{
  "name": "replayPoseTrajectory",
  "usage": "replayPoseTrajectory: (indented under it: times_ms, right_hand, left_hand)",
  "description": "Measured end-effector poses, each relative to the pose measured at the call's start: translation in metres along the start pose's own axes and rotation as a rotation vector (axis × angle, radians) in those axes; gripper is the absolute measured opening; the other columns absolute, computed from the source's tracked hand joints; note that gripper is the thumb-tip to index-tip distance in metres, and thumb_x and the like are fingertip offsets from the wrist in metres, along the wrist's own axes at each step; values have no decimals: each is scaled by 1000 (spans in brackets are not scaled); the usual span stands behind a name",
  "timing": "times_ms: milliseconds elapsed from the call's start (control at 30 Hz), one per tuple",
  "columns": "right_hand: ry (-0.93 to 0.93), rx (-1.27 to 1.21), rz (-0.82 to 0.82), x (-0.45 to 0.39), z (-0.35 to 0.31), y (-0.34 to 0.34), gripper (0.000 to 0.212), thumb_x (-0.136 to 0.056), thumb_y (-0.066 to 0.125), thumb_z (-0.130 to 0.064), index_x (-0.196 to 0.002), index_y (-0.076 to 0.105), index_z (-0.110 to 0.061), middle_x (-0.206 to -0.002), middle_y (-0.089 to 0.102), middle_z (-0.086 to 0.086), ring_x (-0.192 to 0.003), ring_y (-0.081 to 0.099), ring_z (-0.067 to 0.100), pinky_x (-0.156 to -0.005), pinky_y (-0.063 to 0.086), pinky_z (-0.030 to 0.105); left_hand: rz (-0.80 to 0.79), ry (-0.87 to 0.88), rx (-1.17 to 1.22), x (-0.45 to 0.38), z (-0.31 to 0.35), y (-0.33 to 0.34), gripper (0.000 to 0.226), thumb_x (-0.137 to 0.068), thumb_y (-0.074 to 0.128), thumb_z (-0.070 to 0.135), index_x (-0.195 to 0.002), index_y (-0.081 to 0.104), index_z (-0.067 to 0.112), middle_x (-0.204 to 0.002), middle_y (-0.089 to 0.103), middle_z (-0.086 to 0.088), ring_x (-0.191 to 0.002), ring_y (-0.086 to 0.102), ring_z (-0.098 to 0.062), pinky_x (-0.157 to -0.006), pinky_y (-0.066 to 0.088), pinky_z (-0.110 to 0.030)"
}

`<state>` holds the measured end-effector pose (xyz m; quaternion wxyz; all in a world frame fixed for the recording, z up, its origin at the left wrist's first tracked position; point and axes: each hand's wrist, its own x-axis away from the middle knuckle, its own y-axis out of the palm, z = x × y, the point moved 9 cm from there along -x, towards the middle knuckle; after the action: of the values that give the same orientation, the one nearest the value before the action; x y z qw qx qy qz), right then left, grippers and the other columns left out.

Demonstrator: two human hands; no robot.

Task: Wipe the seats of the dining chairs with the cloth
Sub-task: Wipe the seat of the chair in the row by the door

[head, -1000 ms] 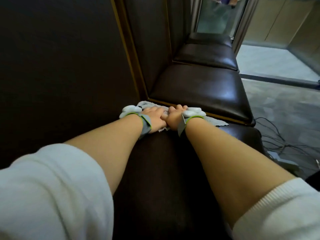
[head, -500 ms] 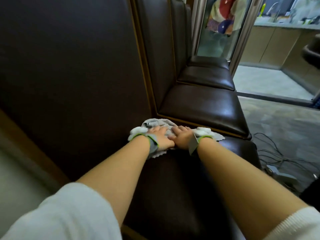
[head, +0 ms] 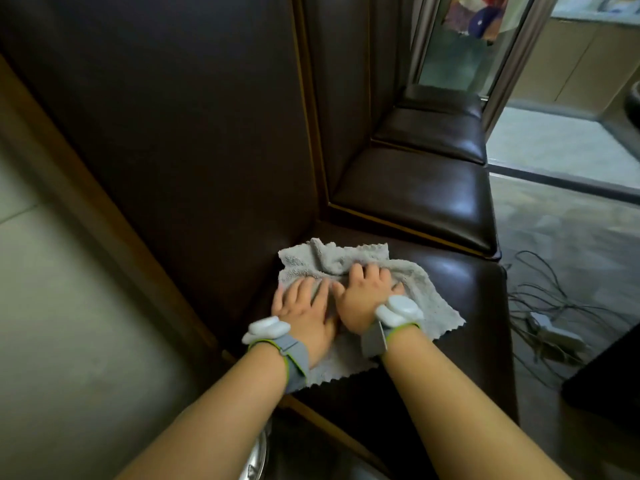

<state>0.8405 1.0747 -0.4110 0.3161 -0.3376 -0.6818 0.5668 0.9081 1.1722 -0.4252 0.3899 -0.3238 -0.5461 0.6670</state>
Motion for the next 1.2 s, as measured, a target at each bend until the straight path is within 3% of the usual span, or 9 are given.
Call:
replayPoseTrajectory:
  times_ms: [100, 233, 400, 533, 700, 833, 933, 1100, 1200]
  right_hand:
    - [27, -32, 7, -55, -16, 8, 54, -90, 32, -53, -133, 38, -20, -144, 37, 7, -133, 31, 28, -110, 21, 53]
    - [-10, -33, -130, -121, -30, 20, 81, -86, 21, -68, -152, 10, -23, -161, 10, 3, -147, 9, 27, -116, 2, 53]
    - [-54, -204, -240, -180, -47, 37, 78, -66, 32, -75, -131, 49, -34, -141, 49, 1, -128, 45, 27, -108, 33, 44]
    - [-102, -184, -235, -200, -53, 42, 72, -71, 35, -69, -133, 46, -34, -146, 44, 1, -133, 41, 27, -113, 28, 45]
    - [-324, 181, -120, -159, -84, 33, 64, -90, 32, -60, -139, 45, -21, -151, 37, 7, -140, 32, 27, -115, 26, 40]
    - [-481, 236, -113, -94, -115, 22, 60, -89, 37, -60, -129, 56, -21, -141, 50, 9, -131, 42, 29, -111, 32, 38]
    - [-521, 237, -102, -43, -130, 24, 59, -86, 36, -62, -125, 59, -23, -136, 53, 6, -129, 44, 28, -107, 35, 43]
    - [-586, -63, -185, 26, -127, 36, 59, -94, 33, -58, -143, 40, -26, -157, 25, -8, -147, 10, 13, -118, -3, 51]
    - [-546, -13, -180, 55, -87, 38, 63, -94, 27, -61, -151, 17, -35, -162, 6, -8, -149, -3, 15, -117, -10, 52]
  left_hand:
    - [-67, -84, 20, -35, -3, 19, 69, -94, 25, 50, -152, 1, 21, -160, 0, -3, -147, -8, -20, -118, -9, -42]
    - [-105, -184, -123, -85, -7, 23, 70, -98, 25, 46, -151, -7, 13, -159, -8, -12, -146, -10, -27, -118, -9, -41]
    - [76, -303, 33, -113, -7, 12, 83, -91, 34, 53, -150, 3, 3, -153, 16, -19, -141, 15, -31, -116, 5, -41]
    - [94, -220, 44, -112, -3, 4, 88, -88, 38, 59, -150, 7, 4, -151, 19, -20, -140, 19, -33, -117, 8, -44]
    - [96, -289, -16, -66, -22, 0, 64, -96, 29, 46, -144, 25, 4, -143, 36, -15, -133, 30, -29, -115, 14, -40]
    - [-5, -311, -56, -3, -43, 4, 73, -97, 29, 48, -149, 9, 1, -155, 19, -15, -142, 17, -30, -119, 5, -40]
    - [11, -310, -68, 53, -52, -1, 79, -95, 29, 54, -150, 7, 3, -156, 19, -13, -143, 19, -27, -119, 5, -37]
    - [-71, -290, -68, 100, -71, 3, 76, -93, 26, 53, -151, 9, 6, -158, 16, -11, -144, 18, -25, -119, 7, -37]
    - [-123, -281, 153, 100, -80, -5, 61, -93, 26, 34, -150, 21, 10, -156, 24, -10, -140, 28, -28, -113, 24, -36]
